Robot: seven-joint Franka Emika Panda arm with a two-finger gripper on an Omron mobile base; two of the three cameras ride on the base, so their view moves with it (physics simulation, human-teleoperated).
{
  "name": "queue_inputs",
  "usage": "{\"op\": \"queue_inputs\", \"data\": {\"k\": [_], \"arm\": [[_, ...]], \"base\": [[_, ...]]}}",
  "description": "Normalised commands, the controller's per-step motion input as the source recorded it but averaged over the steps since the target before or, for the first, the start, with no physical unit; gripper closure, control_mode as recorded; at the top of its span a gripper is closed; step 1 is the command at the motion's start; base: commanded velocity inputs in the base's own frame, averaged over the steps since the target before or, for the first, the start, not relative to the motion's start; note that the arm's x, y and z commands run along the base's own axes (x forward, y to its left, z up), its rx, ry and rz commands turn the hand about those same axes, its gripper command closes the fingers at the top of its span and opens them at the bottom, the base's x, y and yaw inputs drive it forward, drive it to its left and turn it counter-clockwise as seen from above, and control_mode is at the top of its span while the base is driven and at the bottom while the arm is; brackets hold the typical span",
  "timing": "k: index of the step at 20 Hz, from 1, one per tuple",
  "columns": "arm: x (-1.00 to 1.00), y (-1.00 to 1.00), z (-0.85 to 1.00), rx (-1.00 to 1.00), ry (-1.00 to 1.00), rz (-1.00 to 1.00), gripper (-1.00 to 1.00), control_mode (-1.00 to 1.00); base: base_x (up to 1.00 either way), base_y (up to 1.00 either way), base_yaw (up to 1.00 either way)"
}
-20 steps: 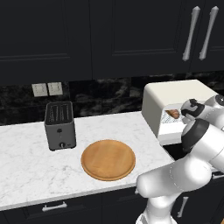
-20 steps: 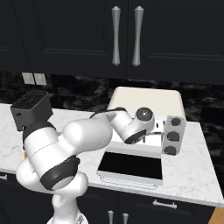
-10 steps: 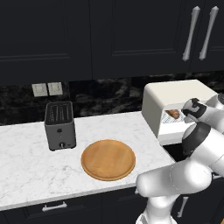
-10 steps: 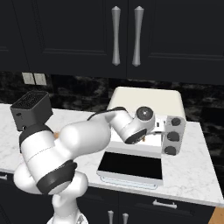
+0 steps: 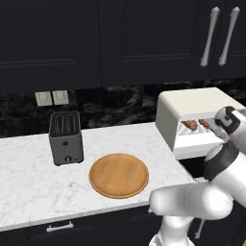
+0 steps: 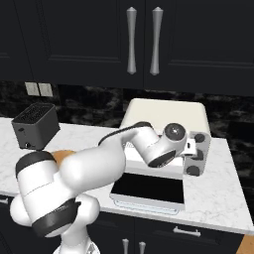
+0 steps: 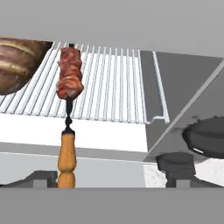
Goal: Pick up the kebab skewer and baguette bread, and place them inside the toaster oven. Close the toaster oven door and start by setting the timer.
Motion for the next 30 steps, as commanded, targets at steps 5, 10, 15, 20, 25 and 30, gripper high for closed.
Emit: {"op": "queue_inputs", "data": {"k": [5,10,15,20,25,30], "arm": [[-0.78,-0.25,0.0,0.03,0.04,0.0,-1.0,-1.0],[-0.21,-0.14,-0.02,0.0,0.08,0.0,-1.0,-1.0],[0.15,0.0,-0.05,0.0,0.05,0.0,-1.0,-1.0],[0.24,0.0,-0.03,0.0,0.03,-0.01,-1.0,-1.0],[0.2,-0.03,-0.09,0.0,0.0,-0.01,-1.0,-1.0],[0.11,0.0,-0.02,0.0,0.0,0.0,-1.0,-1.0]], "base": [[0.0,0.0,0.0],[0.0,0.0,0.0],[0.0,0.0,0.0],[0.0,0.0,0.0],[0.0,0.0,0.0],[0.0,0.0,0.0]]}}
